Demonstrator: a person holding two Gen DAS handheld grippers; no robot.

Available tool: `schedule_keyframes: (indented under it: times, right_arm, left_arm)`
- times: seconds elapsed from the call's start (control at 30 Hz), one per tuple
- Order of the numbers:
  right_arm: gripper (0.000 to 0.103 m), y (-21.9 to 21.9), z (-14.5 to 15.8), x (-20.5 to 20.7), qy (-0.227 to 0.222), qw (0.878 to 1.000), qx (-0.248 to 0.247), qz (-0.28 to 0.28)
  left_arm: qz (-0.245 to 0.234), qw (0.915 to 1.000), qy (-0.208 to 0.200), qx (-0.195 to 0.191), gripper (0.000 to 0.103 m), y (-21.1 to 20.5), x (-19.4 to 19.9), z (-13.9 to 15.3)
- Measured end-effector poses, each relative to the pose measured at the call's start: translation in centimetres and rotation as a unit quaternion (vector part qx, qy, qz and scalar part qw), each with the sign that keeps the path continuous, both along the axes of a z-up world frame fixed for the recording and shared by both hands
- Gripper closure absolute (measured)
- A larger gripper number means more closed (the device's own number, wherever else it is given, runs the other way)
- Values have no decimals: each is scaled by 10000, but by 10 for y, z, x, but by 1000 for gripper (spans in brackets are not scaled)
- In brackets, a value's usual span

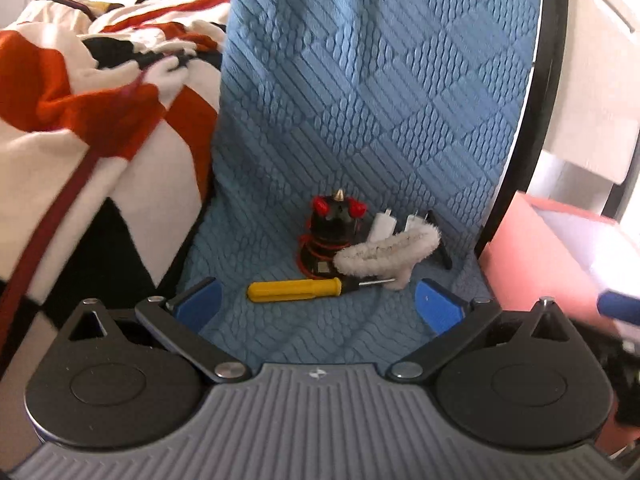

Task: Organize rigid objects
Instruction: 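Lower the left tool onto the red-black toy while the right tool approaches the white fluffy toy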

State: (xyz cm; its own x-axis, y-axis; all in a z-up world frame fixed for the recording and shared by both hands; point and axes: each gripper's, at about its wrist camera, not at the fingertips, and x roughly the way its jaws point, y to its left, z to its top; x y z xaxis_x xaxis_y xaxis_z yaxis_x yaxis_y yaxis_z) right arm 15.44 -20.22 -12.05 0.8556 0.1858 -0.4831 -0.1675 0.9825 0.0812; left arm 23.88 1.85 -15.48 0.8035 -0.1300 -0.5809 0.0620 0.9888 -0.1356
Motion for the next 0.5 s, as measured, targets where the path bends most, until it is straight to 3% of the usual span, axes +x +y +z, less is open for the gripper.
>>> schedule_keyframes:
  times: [0.2,0.33,0.43,0.5]
  right_arm:
    - [25,-5,-8,31,19,9999,86,-79]
    - [44,-4,-9,51,14,9999,99,43]
    - [60,-2,-13,67,66,9998,148,141]
    - [61,-1,-16,79,127,9996,156,175]
  left_arm:
    - [4,9996,233,-189,0,8,27,-11]
    - [25,9985,356,-418,1,10,49,-18]
    - [74,9975,494,-506,11,9,65,-26]
    - [51,9965,578,-593,15,9,77,-33]
